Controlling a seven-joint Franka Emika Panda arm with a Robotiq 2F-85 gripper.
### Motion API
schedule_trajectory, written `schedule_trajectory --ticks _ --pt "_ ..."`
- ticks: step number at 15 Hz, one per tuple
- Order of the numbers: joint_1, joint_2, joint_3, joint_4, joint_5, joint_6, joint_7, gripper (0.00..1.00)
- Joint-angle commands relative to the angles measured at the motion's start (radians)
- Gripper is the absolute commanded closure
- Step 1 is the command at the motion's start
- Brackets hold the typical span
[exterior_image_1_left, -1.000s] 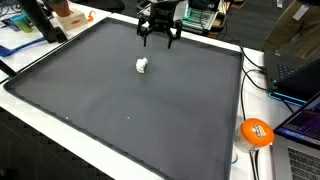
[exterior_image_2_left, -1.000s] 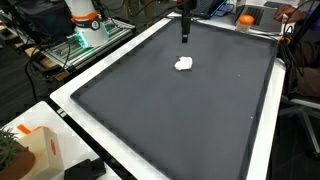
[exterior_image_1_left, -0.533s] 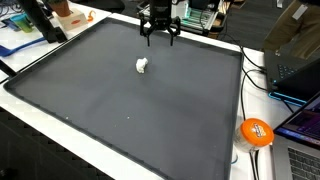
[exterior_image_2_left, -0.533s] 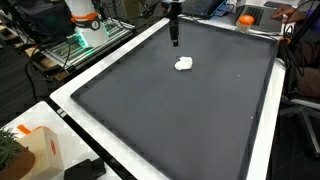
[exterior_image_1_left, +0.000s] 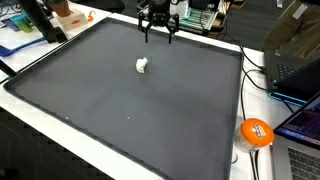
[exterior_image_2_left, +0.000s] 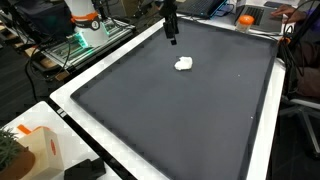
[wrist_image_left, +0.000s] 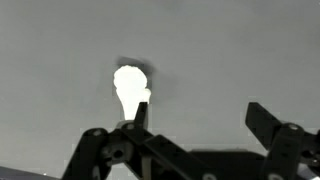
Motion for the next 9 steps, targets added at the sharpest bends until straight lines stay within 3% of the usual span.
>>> schedule_trajectory --ticks 1,4,9 --pt "-0.025 0.012 0.007 -0.011 0.022 -0.075 0.020 0.00" --pt "-0.031 0.013 -0.003 -0.023 0.019 -0.119 0.034 0.00" --pt "-0.078 -0.088 0.034 -0.095 0.033 -0.201 -0.032 0.00"
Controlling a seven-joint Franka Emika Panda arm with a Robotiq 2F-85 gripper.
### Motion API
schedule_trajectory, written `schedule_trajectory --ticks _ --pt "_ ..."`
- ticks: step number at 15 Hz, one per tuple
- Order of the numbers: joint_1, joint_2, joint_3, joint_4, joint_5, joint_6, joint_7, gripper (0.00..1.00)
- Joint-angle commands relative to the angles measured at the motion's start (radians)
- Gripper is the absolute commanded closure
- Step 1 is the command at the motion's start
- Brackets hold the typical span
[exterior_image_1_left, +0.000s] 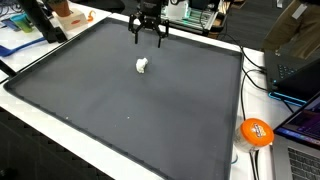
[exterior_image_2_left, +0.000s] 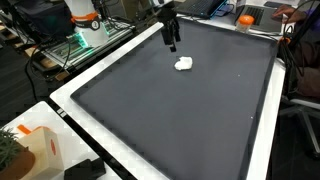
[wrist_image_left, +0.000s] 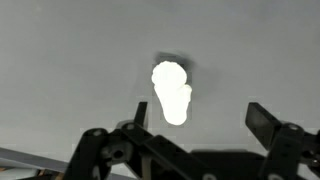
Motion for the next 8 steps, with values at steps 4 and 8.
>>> schedule_trajectory --ticks 4,8 --pt "-0.098 -0.145 0.085 -0.120 0.054 -0.129 -0.085 0.00" --pt "-0.172 -0.234 0.166 -0.185 0.085 -0.182 -0.141 0.00"
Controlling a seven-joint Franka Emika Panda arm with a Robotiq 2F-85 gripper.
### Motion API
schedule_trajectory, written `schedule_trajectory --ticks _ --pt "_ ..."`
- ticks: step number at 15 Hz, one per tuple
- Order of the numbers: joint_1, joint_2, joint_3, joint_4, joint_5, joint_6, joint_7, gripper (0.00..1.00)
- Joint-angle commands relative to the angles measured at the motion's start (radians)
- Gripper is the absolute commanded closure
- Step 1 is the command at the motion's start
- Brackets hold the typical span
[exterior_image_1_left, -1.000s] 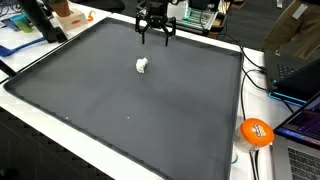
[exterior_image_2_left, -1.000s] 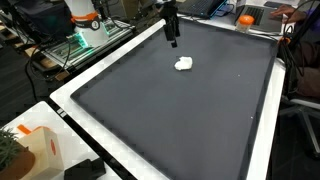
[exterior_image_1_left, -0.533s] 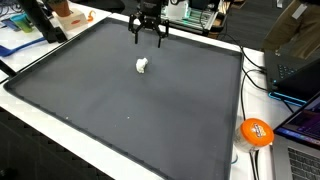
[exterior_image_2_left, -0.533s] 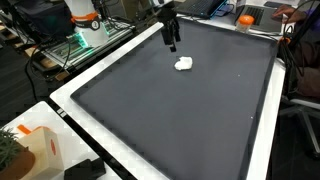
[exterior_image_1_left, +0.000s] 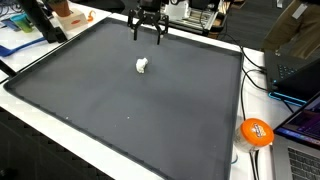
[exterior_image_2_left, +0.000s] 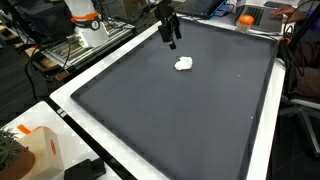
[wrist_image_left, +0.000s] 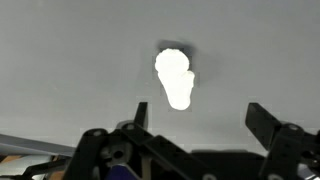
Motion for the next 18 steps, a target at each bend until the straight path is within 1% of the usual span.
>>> schedule_trajectory --ticks 1,3,6,9,11,13,15,18 --pt "-0.086 -0.134 0.090 -0.111 0.045 -0.091 -0.098 0.00" --pt "-0.124 -0.171 0.136 -0.141 0.053 -0.111 -0.127 0.00" --pt "-0.180 -0.226 0.193 -0.173 0.080 -0.102 -0.167 0.00" --pt "-0.219 -0.251 0.208 -0.180 0.136 -0.072 -0.229 0.00" --pt "-0.237 -0.250 0.196 -0.175 0.185 -0.045 -0.285 0.00" --pt "-0.268 -0.212 0.176 -0.160 0.249 0.013 -0.366 0.00" --pt "-0.312 -0.160 0.163 -0.147 0.341 0.086 -0.486 0.00" --pt "-0.403 -0.024 0.159 -0.111 0.495 0.288 -0.720 0.00"
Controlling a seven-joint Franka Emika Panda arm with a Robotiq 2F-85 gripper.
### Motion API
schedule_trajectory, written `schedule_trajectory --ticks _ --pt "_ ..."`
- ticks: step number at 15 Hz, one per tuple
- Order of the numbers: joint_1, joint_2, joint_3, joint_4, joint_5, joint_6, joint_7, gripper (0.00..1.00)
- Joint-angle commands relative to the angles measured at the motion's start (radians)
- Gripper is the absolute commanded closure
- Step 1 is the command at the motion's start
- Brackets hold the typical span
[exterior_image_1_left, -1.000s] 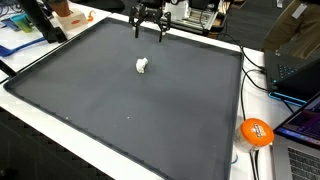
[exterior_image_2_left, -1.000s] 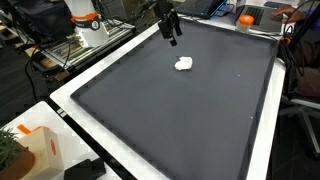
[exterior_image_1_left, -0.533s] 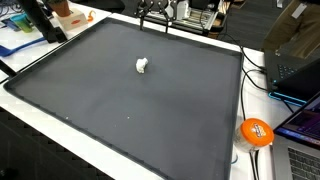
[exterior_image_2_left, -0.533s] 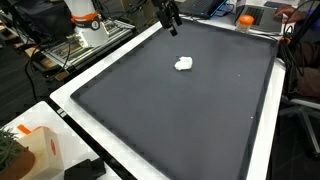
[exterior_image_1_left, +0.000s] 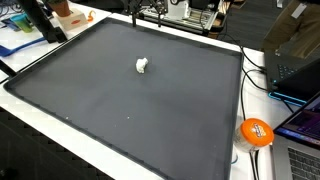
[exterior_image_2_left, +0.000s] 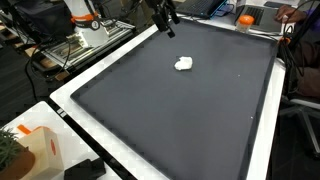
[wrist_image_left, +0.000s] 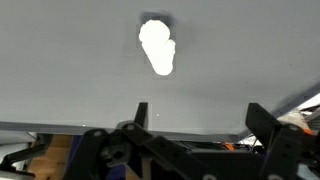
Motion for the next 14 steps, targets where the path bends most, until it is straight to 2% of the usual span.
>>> schedule_trajectory --ticks 1,2,3,4,7,8,10,11,14 --pt "-0.229 0.184 0.115 0.045 0.167 0.215 -0.265 0.00" --pt "-0.284 0.249 0.144 0.061 0.203 0.267 -0.340 0.00" --pt "-0.237 0.320 0.078 0.084 0.225 0.321 -0.386 0.00" --pt "-0.273 0.377 0.102 0.109 0.232 0.353 -0.418 0.00" --pt "-0.314 0.506 0.117 0.180 0.268 0.415 -0.456 0.00" --pt "-0.276 0.414 0.089 0.113 0.235 0.361 -0.429 0.00" --pt "-0.289 0.485 0.099 0.158 0.251 0.391 -0.439 0.00" --pt "-0.375 0.478 0.192 0.172 0.214 0.350 -0.429 0.00" --pt "-0.407 0.479 0.226 0.196 0.246 0.363 -0.416 0.00"
